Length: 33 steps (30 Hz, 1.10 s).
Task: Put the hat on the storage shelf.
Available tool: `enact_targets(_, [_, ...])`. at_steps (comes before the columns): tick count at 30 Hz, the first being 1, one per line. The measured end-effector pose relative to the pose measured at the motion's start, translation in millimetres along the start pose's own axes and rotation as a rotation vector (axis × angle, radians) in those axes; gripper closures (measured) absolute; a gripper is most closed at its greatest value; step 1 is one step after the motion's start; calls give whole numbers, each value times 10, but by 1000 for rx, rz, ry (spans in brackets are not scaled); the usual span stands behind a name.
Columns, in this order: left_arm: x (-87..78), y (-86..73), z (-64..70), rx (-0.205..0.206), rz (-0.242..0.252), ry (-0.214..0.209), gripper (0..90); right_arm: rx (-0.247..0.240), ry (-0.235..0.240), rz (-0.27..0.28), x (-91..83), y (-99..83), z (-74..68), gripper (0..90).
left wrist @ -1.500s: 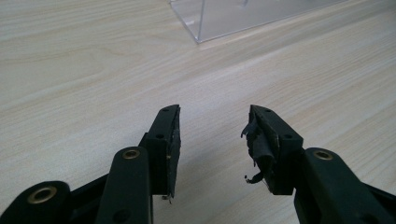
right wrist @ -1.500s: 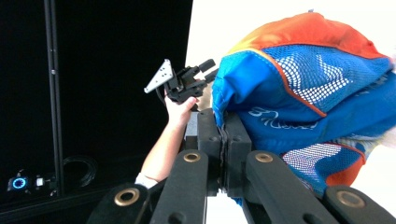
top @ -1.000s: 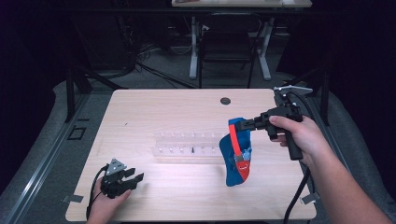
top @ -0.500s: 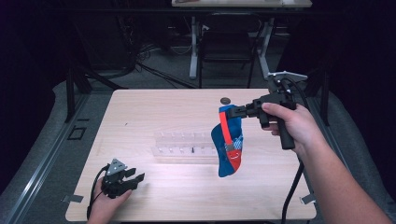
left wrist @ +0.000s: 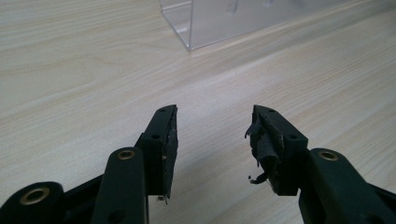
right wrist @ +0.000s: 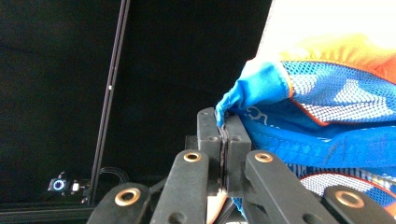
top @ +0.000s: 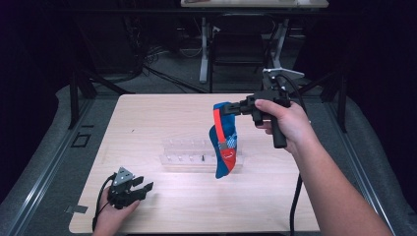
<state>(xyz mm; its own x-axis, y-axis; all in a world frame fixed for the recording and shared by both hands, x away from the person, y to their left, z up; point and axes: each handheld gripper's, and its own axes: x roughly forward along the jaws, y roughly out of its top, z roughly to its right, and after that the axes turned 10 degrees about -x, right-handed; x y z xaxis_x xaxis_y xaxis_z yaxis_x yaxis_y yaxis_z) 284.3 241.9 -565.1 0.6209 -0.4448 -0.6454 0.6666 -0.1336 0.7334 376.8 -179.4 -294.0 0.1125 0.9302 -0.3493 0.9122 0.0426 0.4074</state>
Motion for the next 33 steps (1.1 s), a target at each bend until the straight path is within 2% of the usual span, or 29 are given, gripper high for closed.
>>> enact_targets(3, [-9, 5, 25, 4, 10, -5, 519, -2, 3, -1, 80, 42, -11, 890])
enact_targets(5, [-24, 14, 34, 8, -2, -6, 519, -2, 6, 7, 122, 65, -20, 890])
enact_targets(6, [-25, 20, 66, 12, 18, -18, 519, -5, 7, 12, 149, 81, -23, 890])
enact_targets(7, [-25, 20, 66, 12, 18, -18, 519, -3, 9, 14, 165, 92, -26, 890])
enact_targets(14, [-110, 166, 317, 72, 83, -64, 519, 1, 11, 20, 310, 161, -6, 890])
enact_targets(15, [-110, 166, 317, 72, 83, -64, 519, 1, 11, 20, 310, 161, -6, 890])
enact_targets(18, [-128, 275, 505, 107, 112, -103, 519, 5, 12, 25, 370, 182, 16, 890])
enact_targets(19, [-128, 275, 505, 107, 112, -103, 520, 5, 12, 25, 370, 182, 16, 890])
enact_targets(20, [-130, 336, 620, 134, 122, -126, 522, 8, 8, 28, 398, 191, 25, 890])
enact_targets(22, [-123, 393, 745, 157, 132, -153, 525, 10, 12, 31, 414, 199, 30, 890])
enact_targets(23, [-123, 393, 745, 157, 132, -153, 527, 7, 15, 30, 421, 204, 31, 890])
enact_targets(24, [-108, 441, 866, 180, 142, -174, 529, 10, 16, 33, 435, 208, 30, 890])
enact_targets(28, [-44, 520, 1065, 216, 143, -198, 540, 7, 16, 33, 464, 215, 19, 890])
enact_targets(29, [-44, 520, 1065, 216, 143, -198, 540, 7, 16, 33, 464, 215, 19, 890])
enact_targets(33, [3, 609, 1292, 250, 162, -222, 540, 6, 10, 35, 470, 215, 12, 889])
